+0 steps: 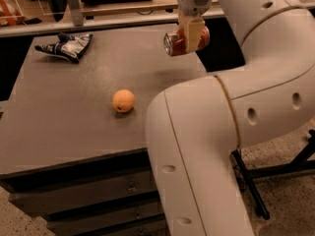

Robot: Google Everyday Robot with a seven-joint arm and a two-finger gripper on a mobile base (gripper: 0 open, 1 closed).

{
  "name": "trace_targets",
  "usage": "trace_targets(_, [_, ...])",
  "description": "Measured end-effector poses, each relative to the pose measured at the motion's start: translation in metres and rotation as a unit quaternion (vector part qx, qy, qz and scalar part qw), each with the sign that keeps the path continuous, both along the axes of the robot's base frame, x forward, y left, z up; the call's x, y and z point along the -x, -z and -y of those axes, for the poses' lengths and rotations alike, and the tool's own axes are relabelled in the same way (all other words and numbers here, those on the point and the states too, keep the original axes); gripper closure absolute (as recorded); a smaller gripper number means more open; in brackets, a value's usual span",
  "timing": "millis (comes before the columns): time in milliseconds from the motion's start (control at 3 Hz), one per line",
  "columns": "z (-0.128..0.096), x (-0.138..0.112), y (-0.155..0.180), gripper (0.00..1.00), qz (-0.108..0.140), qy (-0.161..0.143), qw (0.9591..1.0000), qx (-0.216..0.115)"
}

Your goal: Move coke can near orange

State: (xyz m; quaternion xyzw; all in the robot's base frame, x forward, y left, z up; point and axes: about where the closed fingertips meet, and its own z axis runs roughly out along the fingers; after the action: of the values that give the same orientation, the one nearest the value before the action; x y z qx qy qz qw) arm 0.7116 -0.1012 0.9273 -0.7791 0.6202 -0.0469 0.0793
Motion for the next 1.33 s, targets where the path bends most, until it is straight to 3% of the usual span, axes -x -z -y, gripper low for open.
trace_targets(333, [-0.003,0.033,-0.017,1.00,-0.017,0.056,0.9951,-0.080])
trace_targets(667, [-0.016,0.066,-0.041,1.00,-0.014,0.108,0.9842,-0.140])
trace_targets(1000, [-0.025,0.088,-0.056,1.00,0.011,0.169,0.9730,-0.157])
trace_targets(1333, [-0.020,0.105,-0.035,1.00,0.015,0.237,0.9594,-0.152])
